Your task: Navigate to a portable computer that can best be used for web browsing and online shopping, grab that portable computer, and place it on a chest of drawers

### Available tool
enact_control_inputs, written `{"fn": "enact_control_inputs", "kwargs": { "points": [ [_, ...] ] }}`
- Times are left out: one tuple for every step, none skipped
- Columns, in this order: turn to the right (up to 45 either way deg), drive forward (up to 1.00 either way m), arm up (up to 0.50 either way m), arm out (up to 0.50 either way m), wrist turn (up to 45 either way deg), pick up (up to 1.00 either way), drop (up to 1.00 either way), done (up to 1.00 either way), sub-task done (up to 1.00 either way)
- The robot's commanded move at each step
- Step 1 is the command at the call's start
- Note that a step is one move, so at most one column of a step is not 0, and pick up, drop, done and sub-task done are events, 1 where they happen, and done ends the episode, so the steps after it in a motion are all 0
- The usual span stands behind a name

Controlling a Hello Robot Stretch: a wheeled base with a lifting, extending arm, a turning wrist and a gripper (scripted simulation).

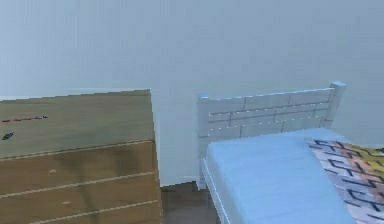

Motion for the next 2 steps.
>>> {"fn": "enact_control_inputs", "kwargs": {
  "points": [
    [0.0,0.15,0.00,0.00,0.0,0.00,0.00,0.00,0.00],
    [0.0,0.00,0.50,0.00,0.0,0.00,0.00,0.00,0.00]
  ]
}}
